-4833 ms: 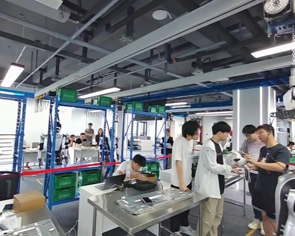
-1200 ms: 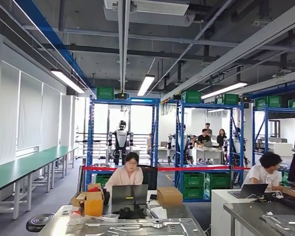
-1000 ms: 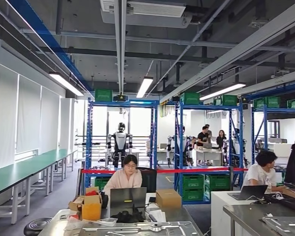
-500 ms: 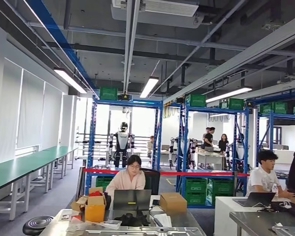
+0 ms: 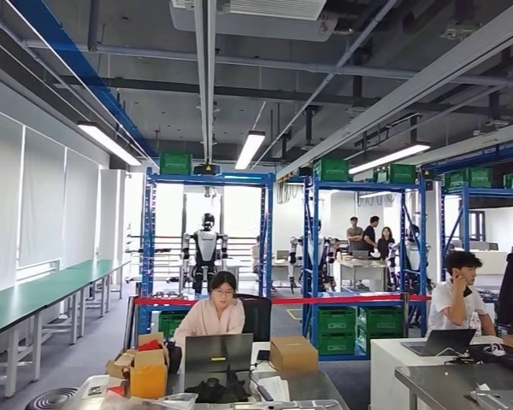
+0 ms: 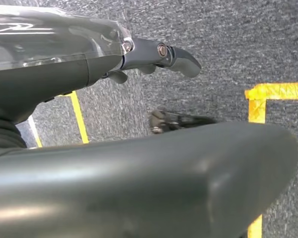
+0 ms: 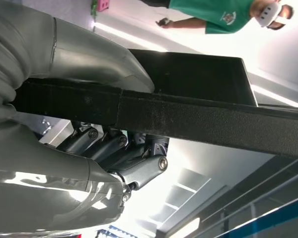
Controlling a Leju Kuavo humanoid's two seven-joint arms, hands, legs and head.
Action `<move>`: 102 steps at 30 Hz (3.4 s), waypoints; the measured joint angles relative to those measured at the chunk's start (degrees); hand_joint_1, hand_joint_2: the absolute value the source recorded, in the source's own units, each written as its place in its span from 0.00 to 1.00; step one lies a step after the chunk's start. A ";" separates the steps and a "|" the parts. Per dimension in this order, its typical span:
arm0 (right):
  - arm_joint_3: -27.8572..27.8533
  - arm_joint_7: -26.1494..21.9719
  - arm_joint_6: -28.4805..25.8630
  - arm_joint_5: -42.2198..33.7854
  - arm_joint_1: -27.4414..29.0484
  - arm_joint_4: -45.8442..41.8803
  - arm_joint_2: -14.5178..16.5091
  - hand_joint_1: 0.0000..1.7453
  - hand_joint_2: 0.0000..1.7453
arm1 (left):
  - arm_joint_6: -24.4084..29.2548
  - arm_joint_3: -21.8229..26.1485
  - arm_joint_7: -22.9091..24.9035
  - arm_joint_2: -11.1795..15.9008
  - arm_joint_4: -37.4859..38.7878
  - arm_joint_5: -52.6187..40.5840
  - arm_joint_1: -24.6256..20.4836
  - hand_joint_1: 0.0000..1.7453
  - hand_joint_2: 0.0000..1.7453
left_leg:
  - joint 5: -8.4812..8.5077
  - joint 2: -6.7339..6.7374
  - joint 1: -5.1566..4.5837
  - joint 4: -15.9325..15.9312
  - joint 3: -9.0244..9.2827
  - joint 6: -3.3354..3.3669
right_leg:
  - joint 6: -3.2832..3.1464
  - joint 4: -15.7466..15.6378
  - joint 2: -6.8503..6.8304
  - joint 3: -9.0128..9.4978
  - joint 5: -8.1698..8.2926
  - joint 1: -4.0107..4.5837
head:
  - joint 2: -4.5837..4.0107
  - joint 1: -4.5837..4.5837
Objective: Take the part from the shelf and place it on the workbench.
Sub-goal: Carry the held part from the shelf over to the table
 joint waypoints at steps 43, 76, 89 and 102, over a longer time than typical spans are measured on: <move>-0.34 0.51 -0.86 1.67 -0.36 0.33 0.05 1.00 1.00 | -0.10 0.01 -0.66 0.07 0.00 -0.16 -0.33 0.00 1.00 | 8.23 1.47 -0.48 -13.79 3.71 2.29 | 3.41 9.52 -1.20 -1.54 -7.80 -0.52 | -0.01 -0.09; -3.73 -1.78 3.02 -3.06 5.01 -4.79 -5.89 1.00 1.00 | -0.11 0.86 -0.93 0.13 0.00 0.77 0.09 0.00 1.00 | 6.42 -0.13 -0.05 -13.87 5.54 2.23 | 3.93 18.43 -0.06 -7.50 -9.55 -1.13 | -0.01 -0.11; -4.99 -1.77 3.78 -3.43 5.58 -5.03 -6.58 1.00 1.00 | -0.31 0.86 -1.06 -0.02 0.00 0.75 -0.20 0.00 1.00 | 0.82 -0.16 0.09 -6.05 5.45 -0.21 | 0.71 2.24 -0.09 -3.23 0.07 -0.81 | 0.02 -0.08; -5.65 -1.92 4.80 -3.62 5.83 -5.11 -6.86 1.00 1.00 | -0.20 0.86 -1.40 0.09 0.00 0.70 0.25 0.00 1.00 | 9.04 -0.06 -1.09 -13.59 2.99 2.51 | 2.57 3.73 0.11 2.33 -5.11 -0.39 | 0.01 -0.08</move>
